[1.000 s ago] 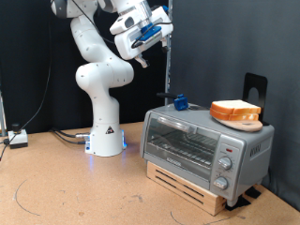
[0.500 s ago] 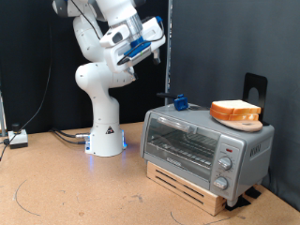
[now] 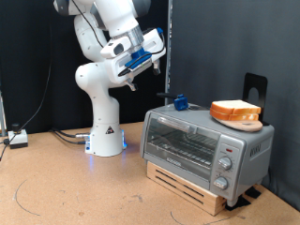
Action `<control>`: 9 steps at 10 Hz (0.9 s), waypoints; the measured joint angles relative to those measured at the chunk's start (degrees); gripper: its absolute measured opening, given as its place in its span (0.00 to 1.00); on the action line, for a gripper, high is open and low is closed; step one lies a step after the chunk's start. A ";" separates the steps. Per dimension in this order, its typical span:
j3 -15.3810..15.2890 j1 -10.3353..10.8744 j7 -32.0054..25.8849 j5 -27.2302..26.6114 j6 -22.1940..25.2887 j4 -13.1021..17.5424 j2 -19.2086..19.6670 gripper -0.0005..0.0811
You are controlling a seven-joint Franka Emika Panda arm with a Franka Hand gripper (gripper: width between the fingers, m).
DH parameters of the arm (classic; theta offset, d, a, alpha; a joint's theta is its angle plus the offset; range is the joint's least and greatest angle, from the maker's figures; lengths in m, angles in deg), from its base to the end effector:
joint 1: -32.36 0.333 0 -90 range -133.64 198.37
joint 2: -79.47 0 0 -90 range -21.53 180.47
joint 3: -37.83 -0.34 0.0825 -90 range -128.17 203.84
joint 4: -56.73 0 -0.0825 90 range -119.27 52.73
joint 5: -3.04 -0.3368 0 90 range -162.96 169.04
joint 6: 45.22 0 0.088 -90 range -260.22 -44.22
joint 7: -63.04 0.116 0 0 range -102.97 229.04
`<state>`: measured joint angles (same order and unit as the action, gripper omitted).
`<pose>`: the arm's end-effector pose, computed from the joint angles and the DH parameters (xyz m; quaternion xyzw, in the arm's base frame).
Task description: Make a piece of toast with the oven
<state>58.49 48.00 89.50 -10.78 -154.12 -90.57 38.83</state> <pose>0.2863 -0.0229 0.5075 -0.9375 0.2630 0.0528 0.2218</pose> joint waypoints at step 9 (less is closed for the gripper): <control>-0.14 -0.41 -1.33 -2.19 -15.80 -8.30 5.39 0.99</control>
<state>58.35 47.60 88.17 -12.97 -169.92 -98.86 44.22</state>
